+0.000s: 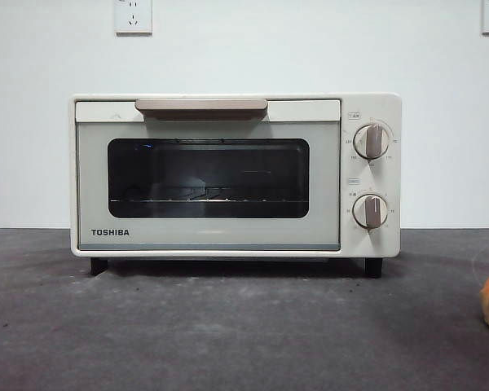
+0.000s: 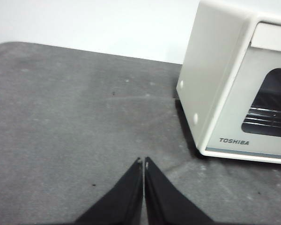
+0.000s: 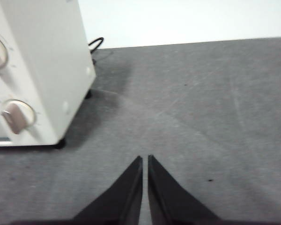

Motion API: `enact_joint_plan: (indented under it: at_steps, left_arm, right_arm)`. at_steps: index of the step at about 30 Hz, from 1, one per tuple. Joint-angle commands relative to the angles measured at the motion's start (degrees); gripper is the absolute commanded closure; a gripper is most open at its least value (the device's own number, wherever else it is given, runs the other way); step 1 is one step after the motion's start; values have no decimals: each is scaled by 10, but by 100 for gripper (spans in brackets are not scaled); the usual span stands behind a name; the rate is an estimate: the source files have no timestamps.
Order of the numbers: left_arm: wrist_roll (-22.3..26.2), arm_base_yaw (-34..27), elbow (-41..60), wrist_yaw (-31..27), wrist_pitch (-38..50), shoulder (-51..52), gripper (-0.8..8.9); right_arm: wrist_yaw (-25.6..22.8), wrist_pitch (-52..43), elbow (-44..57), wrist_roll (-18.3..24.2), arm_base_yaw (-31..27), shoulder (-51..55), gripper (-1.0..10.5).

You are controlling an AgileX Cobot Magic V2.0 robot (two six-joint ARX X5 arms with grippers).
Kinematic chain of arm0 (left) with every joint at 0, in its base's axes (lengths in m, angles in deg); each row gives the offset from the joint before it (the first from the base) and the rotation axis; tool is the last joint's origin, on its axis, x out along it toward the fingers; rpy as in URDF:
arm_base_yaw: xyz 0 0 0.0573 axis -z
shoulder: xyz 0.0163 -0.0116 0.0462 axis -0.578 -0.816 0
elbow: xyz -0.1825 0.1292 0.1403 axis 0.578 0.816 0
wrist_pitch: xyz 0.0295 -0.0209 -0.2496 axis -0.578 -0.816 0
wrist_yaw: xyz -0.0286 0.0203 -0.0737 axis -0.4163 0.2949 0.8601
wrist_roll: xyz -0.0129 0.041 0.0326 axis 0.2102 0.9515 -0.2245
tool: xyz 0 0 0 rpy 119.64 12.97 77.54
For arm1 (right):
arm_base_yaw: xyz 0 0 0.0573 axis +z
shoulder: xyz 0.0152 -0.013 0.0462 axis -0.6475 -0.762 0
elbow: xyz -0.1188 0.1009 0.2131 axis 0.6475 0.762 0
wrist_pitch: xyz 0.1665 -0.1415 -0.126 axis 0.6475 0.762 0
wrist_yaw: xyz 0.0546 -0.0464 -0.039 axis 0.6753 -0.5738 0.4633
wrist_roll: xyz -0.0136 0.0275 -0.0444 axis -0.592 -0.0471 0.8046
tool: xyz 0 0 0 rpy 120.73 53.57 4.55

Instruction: The left arm flap open the oven, the right arm pick bread and place it into oven, the left arm flap close the oven

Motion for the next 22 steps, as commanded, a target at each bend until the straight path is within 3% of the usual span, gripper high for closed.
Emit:
enact_joint_plan:
  at_steps: [1, 9, 16, 22]
  left_arm:
    - [-25, 1, 11, 16, 7, 1, 802]
    - [-99, 14, -23, 16, 7, -6, 802]
    - [-150, 33, -82, 42, -4, -59, 802]
    - [-147, 51, -170, 92, -63, -149, 802]
  right_arm:
    - [8, -4, 2, -47, 0, 1, 933]
    - [25, -4, -21, -106, 1, 1, 934]
    - [33, 21, -102, -149, 16, -15, 935]
    - [63, 95, -211, -155, 28, -74, 935]
